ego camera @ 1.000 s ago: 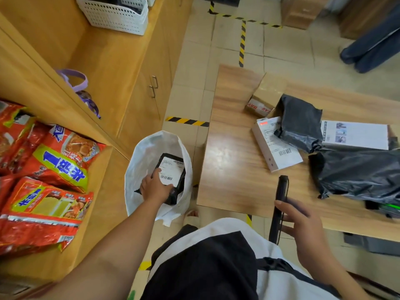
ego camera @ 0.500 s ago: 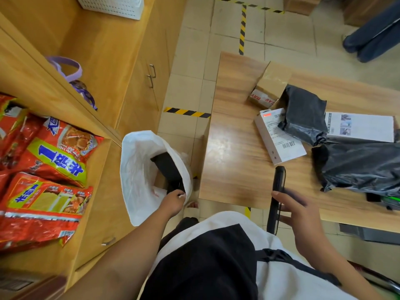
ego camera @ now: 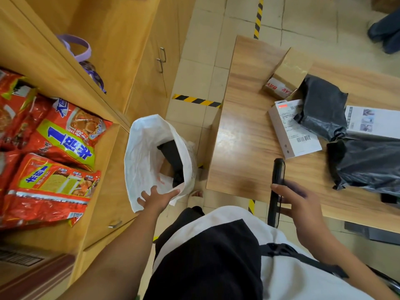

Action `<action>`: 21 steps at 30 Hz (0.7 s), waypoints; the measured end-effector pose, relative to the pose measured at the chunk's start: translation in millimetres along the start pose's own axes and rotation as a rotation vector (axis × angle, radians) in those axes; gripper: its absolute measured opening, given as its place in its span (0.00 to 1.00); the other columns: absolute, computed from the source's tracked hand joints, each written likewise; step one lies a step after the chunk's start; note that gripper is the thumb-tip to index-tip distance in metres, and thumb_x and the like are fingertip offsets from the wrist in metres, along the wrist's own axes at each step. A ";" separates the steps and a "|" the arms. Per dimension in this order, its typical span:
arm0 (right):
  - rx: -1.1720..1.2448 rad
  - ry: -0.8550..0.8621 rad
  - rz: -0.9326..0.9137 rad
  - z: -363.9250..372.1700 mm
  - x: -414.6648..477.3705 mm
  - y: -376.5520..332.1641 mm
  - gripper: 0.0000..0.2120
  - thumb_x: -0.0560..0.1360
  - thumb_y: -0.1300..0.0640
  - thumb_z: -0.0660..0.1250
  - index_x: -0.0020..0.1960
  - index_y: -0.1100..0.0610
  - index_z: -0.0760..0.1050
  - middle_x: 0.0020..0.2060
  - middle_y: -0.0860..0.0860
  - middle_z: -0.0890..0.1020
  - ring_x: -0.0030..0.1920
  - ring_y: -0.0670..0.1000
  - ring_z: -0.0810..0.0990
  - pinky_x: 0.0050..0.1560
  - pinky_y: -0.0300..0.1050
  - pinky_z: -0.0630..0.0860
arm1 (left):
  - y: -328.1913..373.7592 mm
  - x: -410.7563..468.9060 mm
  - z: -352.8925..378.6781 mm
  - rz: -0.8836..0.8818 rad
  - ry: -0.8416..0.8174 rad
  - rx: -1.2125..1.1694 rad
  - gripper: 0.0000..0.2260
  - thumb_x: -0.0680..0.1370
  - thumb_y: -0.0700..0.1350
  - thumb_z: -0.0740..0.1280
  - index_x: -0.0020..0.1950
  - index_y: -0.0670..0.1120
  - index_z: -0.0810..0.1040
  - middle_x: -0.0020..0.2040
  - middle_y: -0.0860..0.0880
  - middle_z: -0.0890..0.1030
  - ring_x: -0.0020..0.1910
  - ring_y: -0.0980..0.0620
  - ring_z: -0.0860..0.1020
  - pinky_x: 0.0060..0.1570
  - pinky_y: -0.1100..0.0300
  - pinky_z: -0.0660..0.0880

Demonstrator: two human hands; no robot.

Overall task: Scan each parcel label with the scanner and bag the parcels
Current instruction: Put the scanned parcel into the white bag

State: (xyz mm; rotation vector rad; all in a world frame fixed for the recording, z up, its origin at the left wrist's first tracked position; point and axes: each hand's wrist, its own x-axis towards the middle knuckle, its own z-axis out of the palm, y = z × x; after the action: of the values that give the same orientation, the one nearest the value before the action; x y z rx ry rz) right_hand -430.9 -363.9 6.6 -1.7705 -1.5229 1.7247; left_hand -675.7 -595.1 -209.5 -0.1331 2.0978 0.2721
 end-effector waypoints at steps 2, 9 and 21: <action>-0.018 -0.006 -0.003 0.9 0.6 0.7 0.13 0.74 0.59 0.75 0.58 0.57 0.84 0.51 0.61 0.84 0.45 0.56 0.82 0.43 0.52 0.80 | -2.7 1.3 2.4 -0.022 0.055 -0.039 0.50 0.65 0.72 0.71 0.79 0.55 0.52 0.80 0.45 0.46 0.79 0.38 0.44 0.74 0.34 0.51; -0.034 -0.020 0.009 3.7 4.9 1.9 0.13 0.73 0.60 0.76 0.57 0.55 0.84 0.53 0.64 0.83 0.44 0.55 0.83 0.32 0.40 0.81 | -4.3 9.0 -0.7 -0.173 0.238 -0.168 0.52 0.64 0.62 0.79 0.78 0.54 0.52 0.79 0.44 0.46 0.77 0.39 0.48 0.72 0.36 0.57; -0.141 -0.094 -0.017 17.1 16.5 7.9 0.11 0.70 0.58 0.79 0.51 0.48 0.85 0.43 0.51 0.84 0.49 0.60 0.84 0.38 0.45 0.80 | -26.4 53.3 -43.1 -0.296 0.313 -0.484 0.37 0.73 0.47 0.75 0.76 0.44 0.61 0.72 0.38 0.67 0.70 0.36 0.67 0.67 0.41 0.68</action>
State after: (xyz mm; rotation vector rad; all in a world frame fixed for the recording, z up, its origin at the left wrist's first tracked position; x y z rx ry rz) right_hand -445.3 -362.6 -13.8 -1.7573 -1.7328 1.7551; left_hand -733.7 -630.6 -237.4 -0.8110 2.2426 0.6052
